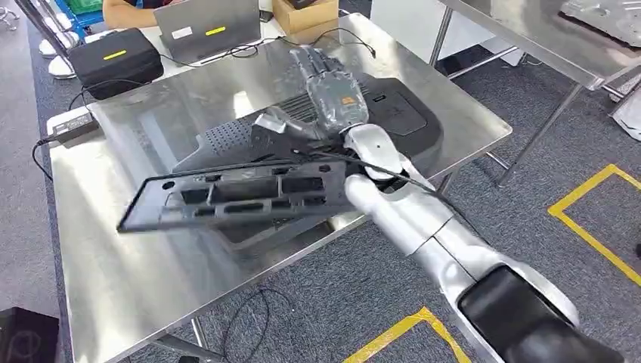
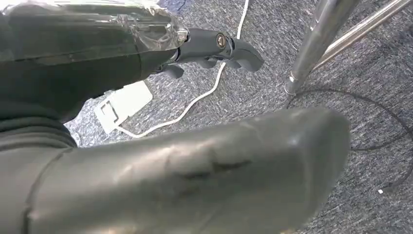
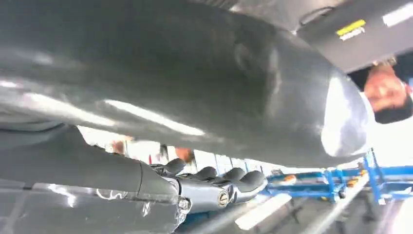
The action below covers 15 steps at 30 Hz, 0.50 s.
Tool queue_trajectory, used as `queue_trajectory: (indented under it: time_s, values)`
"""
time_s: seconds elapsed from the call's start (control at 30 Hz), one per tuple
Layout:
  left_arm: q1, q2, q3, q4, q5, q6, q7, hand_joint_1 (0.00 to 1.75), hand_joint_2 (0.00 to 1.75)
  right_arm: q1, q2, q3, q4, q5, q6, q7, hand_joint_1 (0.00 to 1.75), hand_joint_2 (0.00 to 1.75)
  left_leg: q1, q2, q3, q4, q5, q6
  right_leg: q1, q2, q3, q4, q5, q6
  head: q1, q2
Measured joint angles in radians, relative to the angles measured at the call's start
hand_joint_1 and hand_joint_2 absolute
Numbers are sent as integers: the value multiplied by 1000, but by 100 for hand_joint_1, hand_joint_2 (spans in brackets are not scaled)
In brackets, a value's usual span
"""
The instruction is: Take the parts from the cabinet and place them on the table.
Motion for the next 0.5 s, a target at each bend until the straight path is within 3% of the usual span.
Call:
queue_trajectory:
  time_s: [0.17,0.5]
  values:
    - [2,0,0,0,7,0,6,0,0,38,-76,-68,-188,-142,39,7,0,0,0,0,0,0,0,0,0,-1,0,-1,0,0,0,0]
    - [0,0,0,0,8,0,6,0,0,96,-151,-127,-391,-168,43,13,0,0,0,0,0,0,-1,1,0,0,0,-1,0,0,-1,0]
